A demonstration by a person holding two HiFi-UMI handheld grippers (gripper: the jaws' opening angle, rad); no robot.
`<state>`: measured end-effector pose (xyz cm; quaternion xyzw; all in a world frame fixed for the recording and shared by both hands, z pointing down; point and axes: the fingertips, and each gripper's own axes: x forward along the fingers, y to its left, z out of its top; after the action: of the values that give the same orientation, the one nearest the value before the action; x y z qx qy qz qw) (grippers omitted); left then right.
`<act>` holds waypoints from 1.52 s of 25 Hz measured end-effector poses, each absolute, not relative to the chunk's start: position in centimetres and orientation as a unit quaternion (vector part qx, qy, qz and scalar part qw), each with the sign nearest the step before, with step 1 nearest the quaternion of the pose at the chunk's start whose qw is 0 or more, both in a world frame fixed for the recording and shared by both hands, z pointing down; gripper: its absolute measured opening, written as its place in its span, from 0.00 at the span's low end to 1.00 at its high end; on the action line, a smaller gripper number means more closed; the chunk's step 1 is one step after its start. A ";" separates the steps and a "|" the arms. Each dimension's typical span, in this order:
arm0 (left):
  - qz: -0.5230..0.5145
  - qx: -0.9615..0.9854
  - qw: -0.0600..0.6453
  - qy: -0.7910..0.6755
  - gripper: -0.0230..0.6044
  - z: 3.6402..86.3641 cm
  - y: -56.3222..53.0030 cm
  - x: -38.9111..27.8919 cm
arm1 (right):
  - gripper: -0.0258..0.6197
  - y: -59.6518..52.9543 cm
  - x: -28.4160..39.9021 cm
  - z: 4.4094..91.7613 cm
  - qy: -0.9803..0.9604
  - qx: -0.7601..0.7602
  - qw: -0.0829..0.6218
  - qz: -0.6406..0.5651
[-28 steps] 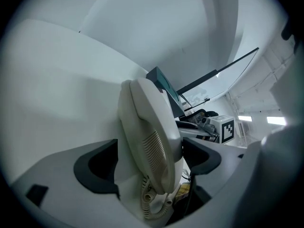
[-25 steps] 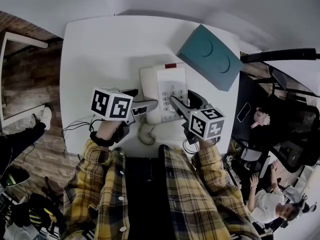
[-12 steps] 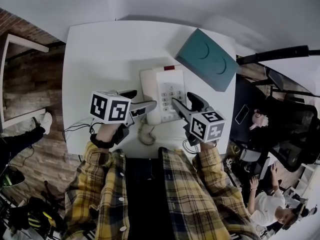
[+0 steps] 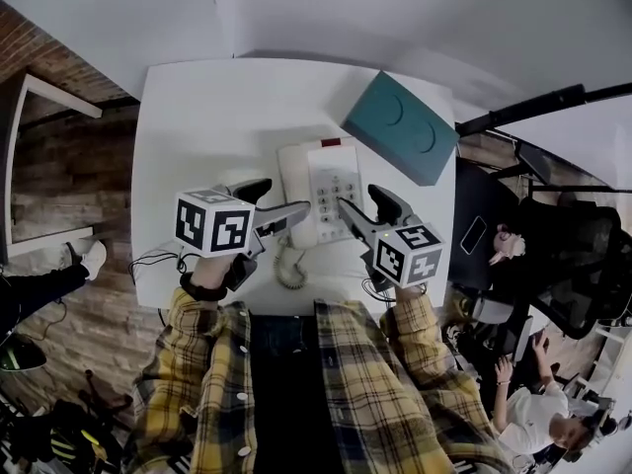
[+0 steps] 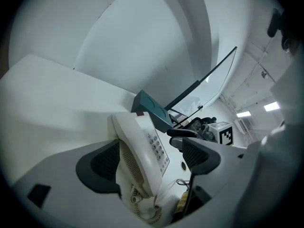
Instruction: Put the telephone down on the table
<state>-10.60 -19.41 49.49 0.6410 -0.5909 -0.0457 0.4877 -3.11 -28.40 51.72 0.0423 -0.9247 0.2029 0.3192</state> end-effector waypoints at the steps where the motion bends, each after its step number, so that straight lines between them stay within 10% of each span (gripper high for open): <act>1: -0.049 0.643 0.480 -0.594 0.71 48.9 -19.4 -10.6 | 0.50 -28.3 -3.2 51.2 -0.928 0.040 0.314 0.198; 14: -0.087 0.678 0.329 -0.652 0.68 38.8 -18.7 -11.1 | 0.50 -25.3 -5.9 41.0 -0.970 -0.009 0.220 0.105; 18: -0.103 0.673 0.256 -0.686 0.32 35.3 -18.0 -11.5 | 0.50 -24.0 -6.2 37.7 -0.979 -0.025 0.184 0.086; 21: -0.114 0.678 0.200 -0.698 0.24 32.9 -17.5 -11.5 | 0.49 -23.1 -6.4 35.4 -0.984 -0.033 0.157 0.073; 25: -0.122 0.689 0.147 -0.699 0.19 30.6 -16.6 -10.5 | 0.29 -21.9 -6.3 32.7 -0.991 -0.033 0.119 0.042; 38: -0.065 0.695 0.064 -0.713 0.09 29.1 -14.3 -7.6 | 0.13 -17.7 -5.1 29.4 -0.997 -0.049 0.054 0.008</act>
<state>-7.61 -14.29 29.07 0.6948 -0.7135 -0.0647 0.0636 -5.11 -17.71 29.44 -0.0492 -0.9973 0.0076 0.0535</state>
